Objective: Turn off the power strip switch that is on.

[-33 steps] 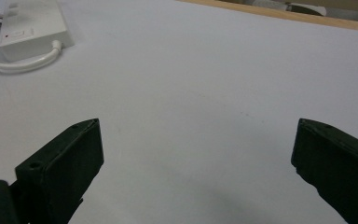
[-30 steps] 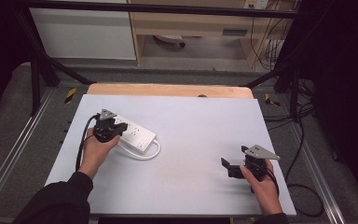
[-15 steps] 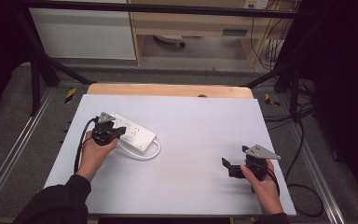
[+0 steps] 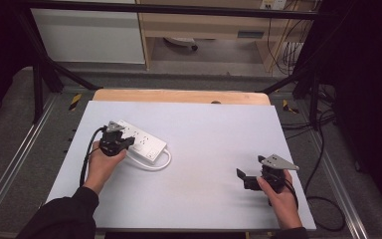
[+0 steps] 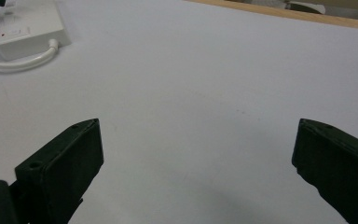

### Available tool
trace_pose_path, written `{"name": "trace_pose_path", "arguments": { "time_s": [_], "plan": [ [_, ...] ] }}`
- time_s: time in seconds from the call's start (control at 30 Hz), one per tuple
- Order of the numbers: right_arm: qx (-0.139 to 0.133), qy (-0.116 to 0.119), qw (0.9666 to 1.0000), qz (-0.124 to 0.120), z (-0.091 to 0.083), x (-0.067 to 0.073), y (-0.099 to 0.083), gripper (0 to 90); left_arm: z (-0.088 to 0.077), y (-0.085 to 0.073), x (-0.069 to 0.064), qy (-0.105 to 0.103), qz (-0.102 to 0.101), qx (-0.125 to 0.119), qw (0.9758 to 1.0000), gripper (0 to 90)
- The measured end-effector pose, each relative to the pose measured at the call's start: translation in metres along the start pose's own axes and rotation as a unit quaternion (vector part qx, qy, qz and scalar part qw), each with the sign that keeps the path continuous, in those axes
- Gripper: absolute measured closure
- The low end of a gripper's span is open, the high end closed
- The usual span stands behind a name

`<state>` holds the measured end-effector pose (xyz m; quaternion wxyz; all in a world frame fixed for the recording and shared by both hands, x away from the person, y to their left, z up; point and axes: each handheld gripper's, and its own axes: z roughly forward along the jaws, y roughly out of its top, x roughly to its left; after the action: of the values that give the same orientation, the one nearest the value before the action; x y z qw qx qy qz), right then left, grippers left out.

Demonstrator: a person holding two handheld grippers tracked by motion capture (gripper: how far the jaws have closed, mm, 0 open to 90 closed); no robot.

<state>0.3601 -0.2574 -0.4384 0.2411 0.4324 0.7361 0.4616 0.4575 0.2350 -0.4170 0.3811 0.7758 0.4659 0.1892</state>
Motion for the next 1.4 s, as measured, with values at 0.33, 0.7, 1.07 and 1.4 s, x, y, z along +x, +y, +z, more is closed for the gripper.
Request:
{"name": "trace_pose_path", "arguments": {
  "time_s": [0.33,0.7,1.07,1.4],
  "plan": [
    [-0.001,0.001,1.0,0.0,-0.0001,0.0002,0.0001,2.5,0.0029,-0.0009,-0.0025,0.0,-0.001,0.003,1.0,89.8],
    [0.001,0.002,1.0,-0.001,0.0002,0.0008,0.0,2.5,0.0068,-0.0043,-0.004,-0.001,-0.006,0.005,1.0,89.9],
    [0.001,0.003,1.0,-0.002,0.0003,0.001,0.0,2.6,0.0076,-0.0043,-0.0064,-0.001,0.002,0.011,0.9999,89.9],
    [0.002,0.004,1.0,-0.002,0.0004,0.0008,-0.0001,2.6,0.0073,-0.0048,-0.0063,0.0,0.003,0.014,0.9999,89.9]
  ]
}}
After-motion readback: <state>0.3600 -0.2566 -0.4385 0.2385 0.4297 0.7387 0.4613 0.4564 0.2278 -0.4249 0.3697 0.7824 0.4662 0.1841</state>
